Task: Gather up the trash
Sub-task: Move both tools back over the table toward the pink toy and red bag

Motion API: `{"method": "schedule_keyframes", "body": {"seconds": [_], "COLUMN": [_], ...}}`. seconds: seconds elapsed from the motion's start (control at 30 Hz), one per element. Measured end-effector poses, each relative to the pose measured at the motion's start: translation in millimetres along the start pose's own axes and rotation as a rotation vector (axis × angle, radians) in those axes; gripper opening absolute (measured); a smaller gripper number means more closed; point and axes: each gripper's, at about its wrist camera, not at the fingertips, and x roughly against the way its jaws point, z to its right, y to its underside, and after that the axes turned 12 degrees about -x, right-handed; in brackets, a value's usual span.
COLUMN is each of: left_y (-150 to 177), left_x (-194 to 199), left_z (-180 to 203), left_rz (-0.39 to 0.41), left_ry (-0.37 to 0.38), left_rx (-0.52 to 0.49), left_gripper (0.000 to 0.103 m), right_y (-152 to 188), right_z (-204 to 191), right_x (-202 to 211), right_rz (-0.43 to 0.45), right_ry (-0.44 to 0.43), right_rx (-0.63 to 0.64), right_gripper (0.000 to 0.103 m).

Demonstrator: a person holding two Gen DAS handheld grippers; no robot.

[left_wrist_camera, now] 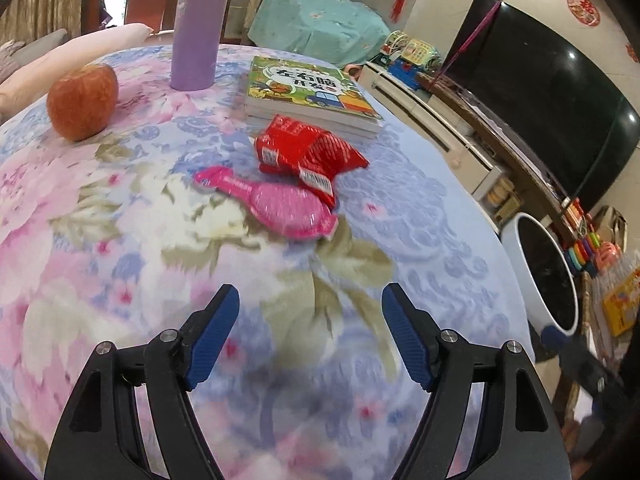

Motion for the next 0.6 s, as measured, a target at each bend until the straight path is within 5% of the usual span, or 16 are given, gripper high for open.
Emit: {"method": "schedule_keyframes", "body": {"seconds": [0.4, 0.53, 0.6], "left_y": [-25.0, -10.6, -3.6], "left_x": [-36.5, -20.9, -11.8], "left_z": [-22.0, -42.0, -49.2], "left_rz": [-0.027, -0.015, -0.015], "left_ry": [-0.122, -0.116, -0.133], "left_rx": [-0.045, -0.062, -0.083], "left_gripper": [0.076, 0.060, 0.060], "right_y": [-15.6, -18.8, -18.0], "right_z": [-17.1, -26.8, -32.3], "right_x": [-31.9, -53.4, -63.5], "right_rz": [-0.019, -0.048, -0.061], "right_ry": [-0.004, -0.015, -0.019], "right_rx": [0.025, 0.045, 0.055], "right_gripper": [0.092, 0.092, 0.093]}}
